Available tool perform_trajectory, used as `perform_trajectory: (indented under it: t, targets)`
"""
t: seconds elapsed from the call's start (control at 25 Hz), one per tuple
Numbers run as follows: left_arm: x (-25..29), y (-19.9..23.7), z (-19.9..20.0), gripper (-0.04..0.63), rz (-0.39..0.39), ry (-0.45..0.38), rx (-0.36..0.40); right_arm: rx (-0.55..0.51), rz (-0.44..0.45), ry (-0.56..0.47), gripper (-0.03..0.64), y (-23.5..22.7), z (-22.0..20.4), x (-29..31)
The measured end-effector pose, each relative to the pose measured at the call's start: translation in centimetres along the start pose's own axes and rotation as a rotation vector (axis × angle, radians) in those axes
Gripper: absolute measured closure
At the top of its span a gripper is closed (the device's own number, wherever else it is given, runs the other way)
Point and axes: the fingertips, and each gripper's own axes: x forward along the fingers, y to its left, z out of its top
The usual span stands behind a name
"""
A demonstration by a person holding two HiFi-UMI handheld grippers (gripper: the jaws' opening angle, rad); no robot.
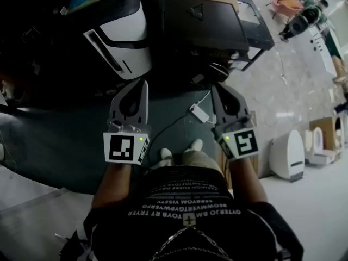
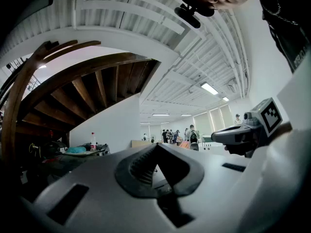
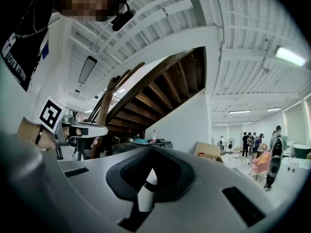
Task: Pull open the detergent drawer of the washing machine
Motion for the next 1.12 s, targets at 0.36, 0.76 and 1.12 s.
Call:
perform_trajectory:
  t: [0.36,0.76,1.12]
  targets:
    - [-1.0,0.1,-0.3,0.592,-0.006,0.009,-0.004,-0.009,0.028,-0.006,0.615,1.6,-0.6,-0.3]
    - [-0.5,0.4,-0.9,0.592,-0.001,0.018,-0.012,-0.014,0.033,-0.012,0.615,1.2,-1.3,1.0]
    - [0.0,1.8,-1.8,0.592,-0.006,0.023,-0.011,0.03,0.003,0.008,0.615,0.8,-1.3,2.2]
